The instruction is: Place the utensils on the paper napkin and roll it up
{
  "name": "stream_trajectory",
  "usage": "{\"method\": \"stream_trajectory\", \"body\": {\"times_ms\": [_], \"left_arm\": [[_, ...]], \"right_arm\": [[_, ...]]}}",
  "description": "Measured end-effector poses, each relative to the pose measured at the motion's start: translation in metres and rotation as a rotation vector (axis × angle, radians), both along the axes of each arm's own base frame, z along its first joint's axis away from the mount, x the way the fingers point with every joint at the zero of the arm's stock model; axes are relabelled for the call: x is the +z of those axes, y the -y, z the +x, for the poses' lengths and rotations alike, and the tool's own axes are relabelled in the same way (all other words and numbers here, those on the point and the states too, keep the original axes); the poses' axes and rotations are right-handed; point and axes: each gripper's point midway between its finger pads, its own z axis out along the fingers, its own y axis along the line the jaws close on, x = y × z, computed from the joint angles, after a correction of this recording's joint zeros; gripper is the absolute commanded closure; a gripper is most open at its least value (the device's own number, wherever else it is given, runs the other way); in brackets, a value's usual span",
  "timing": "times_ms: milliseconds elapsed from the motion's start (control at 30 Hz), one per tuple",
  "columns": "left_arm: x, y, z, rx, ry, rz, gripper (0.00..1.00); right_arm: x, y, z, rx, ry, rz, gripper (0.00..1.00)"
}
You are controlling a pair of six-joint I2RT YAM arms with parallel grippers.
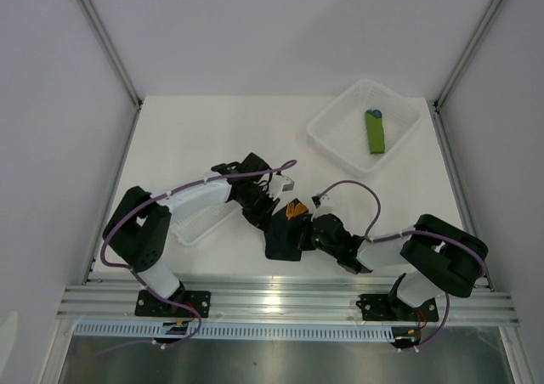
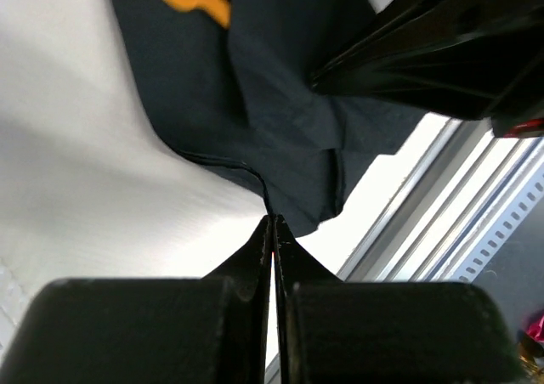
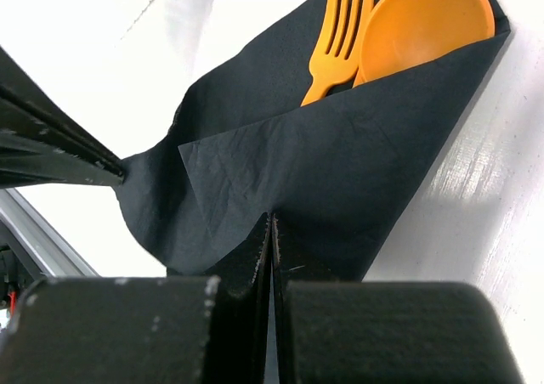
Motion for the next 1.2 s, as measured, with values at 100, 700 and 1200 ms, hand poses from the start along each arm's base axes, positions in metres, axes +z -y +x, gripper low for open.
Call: {"method": "stream_trajectory", "body": {"times_ms": [100, 700, 1200], "left_arm": [[0.009, 0.01, 0.0, -0.032, 0.021, -0.029, 0.99], [0.053, 0.078, -0.016, -0.219, 0.109, -0.189, 0.99], [-0.008, 0.092, -0.02, -0.194, -0.032, -0.125, 0.99]], "right_arm": [[0.0, 0.001, -0.001, -0.005, -0.001, 0.014, 1.0], [0.0, 0.003, -0.002, -0.044, -0.021, 0.104, 1.0], [0.0, 0.011, -0.005, -0.066, -0.059, 0.101, 0.97]]}}
